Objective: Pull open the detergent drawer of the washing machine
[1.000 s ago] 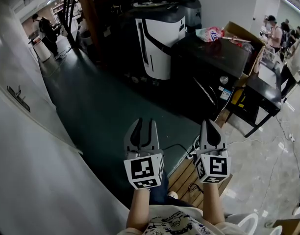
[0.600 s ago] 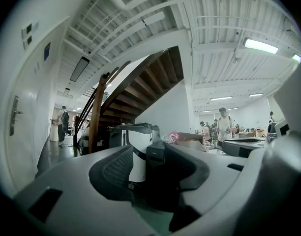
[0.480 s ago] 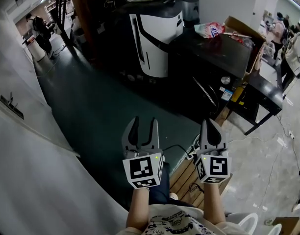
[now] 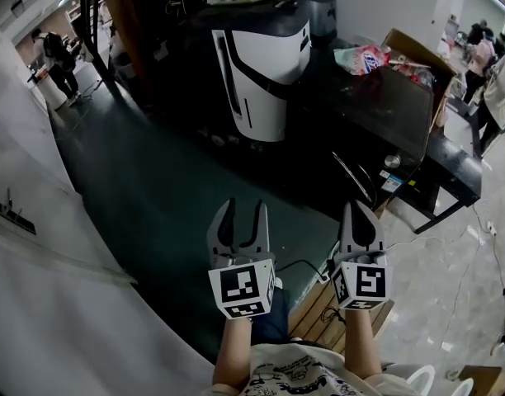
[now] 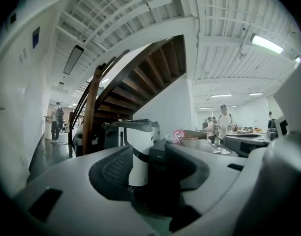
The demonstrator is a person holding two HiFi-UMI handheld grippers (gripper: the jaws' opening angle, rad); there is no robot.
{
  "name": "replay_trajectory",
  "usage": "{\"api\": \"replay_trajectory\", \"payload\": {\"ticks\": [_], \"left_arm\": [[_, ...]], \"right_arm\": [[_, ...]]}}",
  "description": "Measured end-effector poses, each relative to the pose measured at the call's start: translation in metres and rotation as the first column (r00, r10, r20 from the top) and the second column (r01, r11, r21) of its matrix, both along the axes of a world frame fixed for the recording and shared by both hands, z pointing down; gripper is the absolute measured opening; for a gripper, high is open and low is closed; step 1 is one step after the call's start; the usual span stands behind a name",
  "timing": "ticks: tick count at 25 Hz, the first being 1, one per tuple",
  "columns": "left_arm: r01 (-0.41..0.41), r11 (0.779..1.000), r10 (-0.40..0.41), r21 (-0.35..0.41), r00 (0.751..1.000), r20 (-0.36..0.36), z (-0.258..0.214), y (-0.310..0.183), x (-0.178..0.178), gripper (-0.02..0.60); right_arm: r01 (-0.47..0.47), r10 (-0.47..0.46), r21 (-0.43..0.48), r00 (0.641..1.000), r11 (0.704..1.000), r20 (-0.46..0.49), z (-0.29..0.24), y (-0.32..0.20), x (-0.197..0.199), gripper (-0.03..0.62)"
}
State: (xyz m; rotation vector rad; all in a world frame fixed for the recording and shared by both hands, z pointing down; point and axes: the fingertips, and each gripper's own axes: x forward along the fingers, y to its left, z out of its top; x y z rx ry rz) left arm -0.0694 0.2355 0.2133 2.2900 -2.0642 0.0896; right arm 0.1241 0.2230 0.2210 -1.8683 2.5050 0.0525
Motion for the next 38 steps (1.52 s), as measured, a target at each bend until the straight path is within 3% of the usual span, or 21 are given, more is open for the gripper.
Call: {"api": "replay_trajectory", "payload": {"ticks": [9,17,29,38], "left_arm": [[-0.08,0.996,0.08,-0.041,0.997,-0.016,-0.029,-0.124,-0.035,0.198],[-0.144,0.988,0.141,-0.06,0.989,-0.047,-0.042,-0.181,-0.045,0.198],[-0.147,0.982,0.141,-0.116,0.988,-0.059,-0.02,-0.244,-0.042,0.198],[-0.123,0.982,0.119,-0.146,0.992,-0.032,-0.002,-0.319,-0.019,0.198]], "right_arm": [[-0.1,0.1,-0.017,0.995,0.995,0.003,-0.037,-0.109,-0.031,0.011],[-0.158,0.158,-0.055,0.987,0.986,-0.002,-0.049,-0.157,-0.044,0.011],[-0.184,0.184,-0.074,0.983,0.98,-0.011,-0.041,-0.216,-0.034,0.011],[-0.146,0.146,-0.066,0.989,0.987,0.002,-0.029,-0.304,-0.014,0.011]]}}
